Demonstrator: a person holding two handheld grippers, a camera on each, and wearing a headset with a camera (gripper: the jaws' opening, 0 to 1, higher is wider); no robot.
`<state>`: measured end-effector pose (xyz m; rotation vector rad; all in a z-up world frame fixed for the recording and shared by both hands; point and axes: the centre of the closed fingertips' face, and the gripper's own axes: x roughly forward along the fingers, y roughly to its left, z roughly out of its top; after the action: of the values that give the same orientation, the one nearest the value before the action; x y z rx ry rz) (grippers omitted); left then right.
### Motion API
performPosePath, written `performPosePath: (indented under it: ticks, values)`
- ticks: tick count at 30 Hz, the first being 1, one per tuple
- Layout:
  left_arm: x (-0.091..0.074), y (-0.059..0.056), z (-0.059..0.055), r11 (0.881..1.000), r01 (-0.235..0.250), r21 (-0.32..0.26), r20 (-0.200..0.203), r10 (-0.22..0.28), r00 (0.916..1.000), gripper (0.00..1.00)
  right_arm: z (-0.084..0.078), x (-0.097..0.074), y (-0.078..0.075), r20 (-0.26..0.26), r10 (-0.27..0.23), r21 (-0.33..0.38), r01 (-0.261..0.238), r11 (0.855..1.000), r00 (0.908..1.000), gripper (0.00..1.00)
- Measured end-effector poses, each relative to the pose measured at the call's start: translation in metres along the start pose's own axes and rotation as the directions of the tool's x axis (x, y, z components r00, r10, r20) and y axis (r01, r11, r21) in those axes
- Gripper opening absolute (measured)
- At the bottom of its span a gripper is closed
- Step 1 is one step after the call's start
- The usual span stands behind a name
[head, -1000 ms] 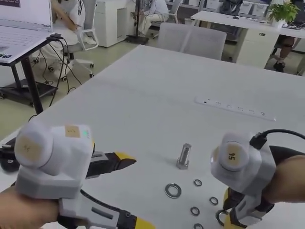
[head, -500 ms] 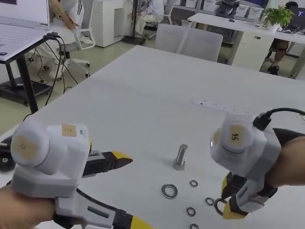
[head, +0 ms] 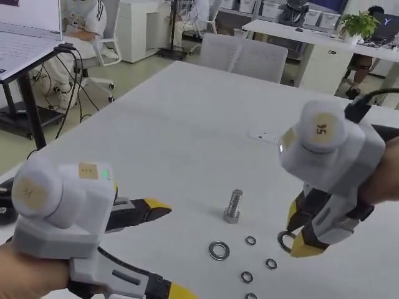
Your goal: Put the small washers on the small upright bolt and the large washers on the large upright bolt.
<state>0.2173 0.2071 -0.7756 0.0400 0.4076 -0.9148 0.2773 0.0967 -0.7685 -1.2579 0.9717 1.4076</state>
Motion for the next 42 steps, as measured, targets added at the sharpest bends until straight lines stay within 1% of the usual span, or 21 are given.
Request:
performPosePath:
  ticks: [2,7,16,23,30,31,34,36,42]
  values:
    - [0.000,0.001,0.000,1.000,-0.001,-0.001,0.004,0.001,1.0000,0.93,0.003,-0.005,-0.003,0.004,0.002,-0.009,-0.002,1.000,1.0000,0.23]
    - [-0.001,0.002,-0.001,1.000,-0.002,-0.003,0.005,0.002,1.0000,0.93,0.009,-0.017,-0.013,-0.004,-0.014,-0.030,0.014,0.999,0.9999,0.23]
    - [-0.003,0.004,-0.002,1.000,-0.005,-0.008,0.008,0.005,1.0000,0.93,0.021,-0.032,-0.027,-0.015,-0.029,-0.078,0.028,0.997,0.9995,0.23]
    - [-0.003,0.004,-0.003,1.000,-0.006,-0.015,0.005,0.006,1.0000,0.93,0.032,-0.038,-0.042,-0.021,-0.038,-0.111,0.035,0.993,0.9991,0.23]
    - [-0.004,0.007,-0.005,1.000,-0.014,-0.024,0.006,0.014,0.9999,0.93,0.040,-0.044,-0.060,-0.036,-0.043,-0.139,0.038,0.990,0.9984,0.23]
    - [-0.004,0.007,-0.005,1.000,-0.015,-0.024,0.006,0.015,0.9999,0.93,0.041,-0.044,-0.061,-0.036,-0.044,-0.140,0.038,0.989,0.9984,0.23]
    - [-0.004,0.008,-0.006,0.999,-0.017,-0.028,0.005,0.017,0.9998,0.93,0.046,-0.042,-0.073,-0.035,-0.050,-0.140,0.044,0.989,0.9981,0.23]
    - [-0.004,0.008,-0.007,0.999,-0.018,-0.029,0.004,0.019,0.9998,0.93,0.049,-0.039,-0.077,-0.023,-0.047,-0.135,0.044,0.990,0.9986,0.23]
    - [-0.003,0.010,-0.009,0.999,-0.021,-0.032,-0.001,0.021,0.9998,0.93,0.052,-0.022,-0.081,-0.019,-0.036,-0.123,0.033,0.992,0.9992,0.23]
